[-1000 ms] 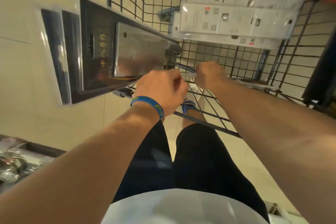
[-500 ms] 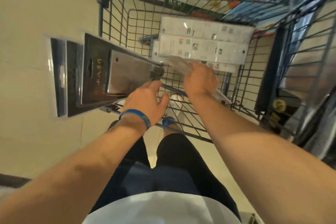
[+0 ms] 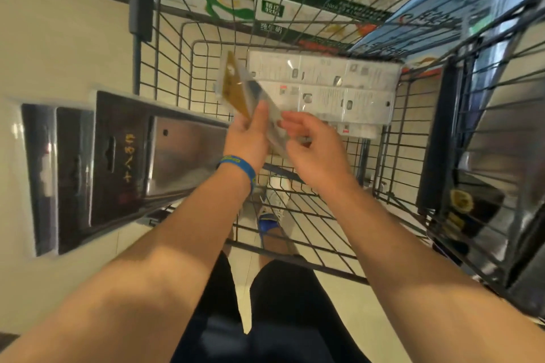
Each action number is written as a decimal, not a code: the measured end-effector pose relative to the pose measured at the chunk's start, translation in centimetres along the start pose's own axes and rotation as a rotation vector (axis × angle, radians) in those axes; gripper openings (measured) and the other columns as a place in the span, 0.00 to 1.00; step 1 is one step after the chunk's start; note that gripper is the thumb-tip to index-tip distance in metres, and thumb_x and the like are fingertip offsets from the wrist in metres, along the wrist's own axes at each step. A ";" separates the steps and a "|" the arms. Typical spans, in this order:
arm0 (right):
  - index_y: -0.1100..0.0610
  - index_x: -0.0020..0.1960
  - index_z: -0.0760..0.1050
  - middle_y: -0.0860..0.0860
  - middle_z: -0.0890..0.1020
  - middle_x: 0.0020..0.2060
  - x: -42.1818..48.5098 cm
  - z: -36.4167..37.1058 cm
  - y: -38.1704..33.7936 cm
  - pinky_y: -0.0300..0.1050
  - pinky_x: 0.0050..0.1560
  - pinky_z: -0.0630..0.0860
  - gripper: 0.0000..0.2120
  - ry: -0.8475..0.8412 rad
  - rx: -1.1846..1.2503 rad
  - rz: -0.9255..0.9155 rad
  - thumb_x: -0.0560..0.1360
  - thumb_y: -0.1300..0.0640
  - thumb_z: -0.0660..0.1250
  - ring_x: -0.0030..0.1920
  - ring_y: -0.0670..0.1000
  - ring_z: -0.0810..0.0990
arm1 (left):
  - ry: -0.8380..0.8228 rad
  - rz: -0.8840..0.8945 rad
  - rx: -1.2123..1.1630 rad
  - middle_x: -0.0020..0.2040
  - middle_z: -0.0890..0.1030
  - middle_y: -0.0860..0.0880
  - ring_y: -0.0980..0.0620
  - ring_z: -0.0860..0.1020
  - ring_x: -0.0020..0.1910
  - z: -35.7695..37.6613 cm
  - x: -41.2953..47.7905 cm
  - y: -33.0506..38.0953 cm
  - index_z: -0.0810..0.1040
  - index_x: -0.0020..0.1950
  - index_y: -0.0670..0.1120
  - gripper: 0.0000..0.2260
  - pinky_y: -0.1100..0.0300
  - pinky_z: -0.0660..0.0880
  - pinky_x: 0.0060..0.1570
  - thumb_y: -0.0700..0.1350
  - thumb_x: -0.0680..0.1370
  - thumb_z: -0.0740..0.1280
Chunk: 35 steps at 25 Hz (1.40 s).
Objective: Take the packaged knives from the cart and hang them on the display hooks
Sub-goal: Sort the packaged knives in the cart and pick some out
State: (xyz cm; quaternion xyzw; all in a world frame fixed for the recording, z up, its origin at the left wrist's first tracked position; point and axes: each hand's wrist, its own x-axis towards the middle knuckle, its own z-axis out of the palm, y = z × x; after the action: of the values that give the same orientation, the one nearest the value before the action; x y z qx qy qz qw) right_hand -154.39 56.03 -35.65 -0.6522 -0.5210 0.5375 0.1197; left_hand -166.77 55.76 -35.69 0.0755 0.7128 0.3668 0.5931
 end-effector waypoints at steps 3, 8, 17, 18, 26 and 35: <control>0.50 0.73 0.72 0.47 0.79 0.67 2.4 0.9 3.7 0.49 0.60 0.80 0.22 0.285 -0.030 0.261 0.80 0.60 0.64 0.63 0.48 0.79 | 0.135 0.038 0.118 0.45 0.84 0.49 0.47 0.84 0.47 -1.1 0.7 -0.6 0.76 0.46 0.52 0.10 0.45 0.81 0.54 0.56 0.81 0.63; 0.53 0.81 0.57 0.56 0.61 0.79 7.2 3.3 8.1 0.58 0.75 0.68 0.39 0.192 -0.576 0.290 0.75 0.62 0.71 0.78 0.60 0.62 | 0.295 0.021 0.275 0.37 0.78 0.52 0.49 0.79 0.40 -1.8 0.7 -2.4 0.73 0.39 0.51 0.17 0.59 0.73 0.39 0.60 0.82 0.59; 0.48 0.83 0.43 0.56 0.42 0.83 15.9 0.4 8.7 0.68 0.77 0.57 0.49 -0.052 -1.088 0.211 0.74 0.67 0.70 0.82 0.63 0.47 | 0.404 0.025 0.148 0.34 0.79 0.49 0.49 0.77 0.34 -1.8 1.0 -3.2 0.68 0.32 0.50 0.21 0.60 0.65 0.33 0.59 0.82 0.59; 0.50 0.83 0.48 0.57 0.48 0.83 15.6 0.5 8.5 0.68 0.76 0.60 0.44 -0.050 -1.102 0.213 0.76 0.66 0.68 0.81 0.63 0.53 | 0.402 0.031 0.156 0.28 0.75 0.48 0.51 0.74 0.29 -1.8 1.0 -3.2 0.68 0.32 0.50 0.21 0.61 0.66 0.32 0.59 0.82 0.59; 0.43 0.69 0.75 0.41 0.77 0.44 9.6 0.7 4.8 0.38 0.31 0.63 0.15 0.244 -0.642 0.070 0.83 0.48 0.64 0.37 0.45 0.74 | 0.326 0.035 0.086 0.27 0.76 0.55 0.56 0.77 0.32 -2.1 1.5 -3.3 0.73 0.36 0.51 0.19 0.59 0.74 0.38 0.60 0.82 0.58; 0.34 0.47 0.79 0.30 0.83 0.40 3.5 -3.1 0.5 0.37 0.39 0.75 0.11 0.082 -0.037 0.100 0.71 0.30 0.67 0.41 0.28 0.80 | 0.236 -0.003 -0.116 0.32 0.81 0.60 0.58 0.80 0.39 -1.6 1.3 -2.8 0.79 0.43 0.57 0.14 0.55 0.81 0.48 0.59 0.82 0.59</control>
State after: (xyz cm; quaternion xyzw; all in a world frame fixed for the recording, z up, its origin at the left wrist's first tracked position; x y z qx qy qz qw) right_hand -152.01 59.91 -36.77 -0.7009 -0.4924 0.5059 0.1018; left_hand -167.69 53.77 -38.35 -0.0034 0.7553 0.4129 0.5089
